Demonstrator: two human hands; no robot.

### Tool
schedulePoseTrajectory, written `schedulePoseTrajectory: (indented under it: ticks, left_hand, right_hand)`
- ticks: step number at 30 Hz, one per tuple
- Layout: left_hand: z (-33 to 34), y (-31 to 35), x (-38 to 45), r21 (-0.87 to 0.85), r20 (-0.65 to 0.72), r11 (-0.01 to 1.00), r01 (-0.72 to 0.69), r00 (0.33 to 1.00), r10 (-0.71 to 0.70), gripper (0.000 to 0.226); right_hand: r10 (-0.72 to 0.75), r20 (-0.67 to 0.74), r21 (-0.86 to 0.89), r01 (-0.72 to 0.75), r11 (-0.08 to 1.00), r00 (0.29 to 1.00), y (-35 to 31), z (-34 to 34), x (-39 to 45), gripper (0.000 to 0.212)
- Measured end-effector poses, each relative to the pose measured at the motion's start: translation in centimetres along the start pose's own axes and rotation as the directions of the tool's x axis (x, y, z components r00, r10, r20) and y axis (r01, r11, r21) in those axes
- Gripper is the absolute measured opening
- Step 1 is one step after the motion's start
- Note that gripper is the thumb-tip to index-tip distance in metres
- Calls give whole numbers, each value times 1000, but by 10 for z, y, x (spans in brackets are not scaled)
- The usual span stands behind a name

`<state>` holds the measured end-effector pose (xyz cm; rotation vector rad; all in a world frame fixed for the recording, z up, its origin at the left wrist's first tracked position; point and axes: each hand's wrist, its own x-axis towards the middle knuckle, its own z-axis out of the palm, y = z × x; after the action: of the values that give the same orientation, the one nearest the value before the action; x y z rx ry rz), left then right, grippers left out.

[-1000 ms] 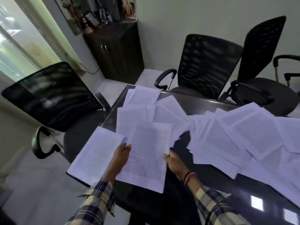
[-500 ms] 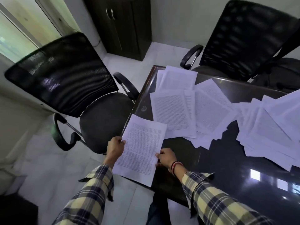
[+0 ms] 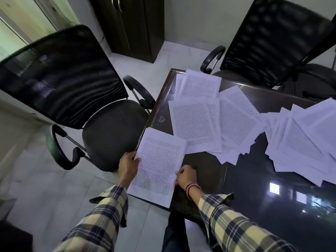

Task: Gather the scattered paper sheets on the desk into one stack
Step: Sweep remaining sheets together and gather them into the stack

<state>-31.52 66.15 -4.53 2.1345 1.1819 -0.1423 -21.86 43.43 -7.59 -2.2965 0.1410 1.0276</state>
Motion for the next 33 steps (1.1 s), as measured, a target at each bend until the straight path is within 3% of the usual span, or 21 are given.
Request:
schedulePoseTrajectory:
  ticks: [7, 9, 12, 14, 17, 20, 29, 33]
  left_hand:
    - [6, 17, -4, 58, -19, 997, 58, 998, -57, 54]
    - [15, 36, -9, 123, -94, 992, 12, 996, 0, 53]
    - [40, 75, -17, 81, -128, 987, -138, 981, 148, 45]
    - [66, 113, -29, -14, -75, 978, -207, 976, 205, 42]
    - [103, 169, -52, -193, 49, 960, -202, 975, 215, 39]
    - [152, 230, -91, -225, 156, 943, -243, 947, 281, 37]
    - [292, 349, -229, -424, 306, 896, -135, 909, 282, 14]
    - [337, 391, -291, -486, 374, 871, -72, 883, 282, 5]
  right_hand:
    - [51, 54, 125, -58, 990, 997, -7, -28, -31, 15]
    - [68, 48, 173, -75, 982, 997, 3, -43, -31, 17]
    - [68, 17, 275, -70, 959, 998, 21, -72, -29, 18]
    - [75, 2, 351, -71, 934, 997, 38, -102, -29, 16]
    - [94, -37, 466, -66, 882, 995, 57, -144, -28, 14]
    - [88, -82, 564, -27, 825, 993, 95, -203, -27, 14]
    - [90, -223, 658, 82, 749, 971, 253, -377, -34, 14]
    - [188, -256, 712, 53, 700, 948, 329, -441, -41, 13]
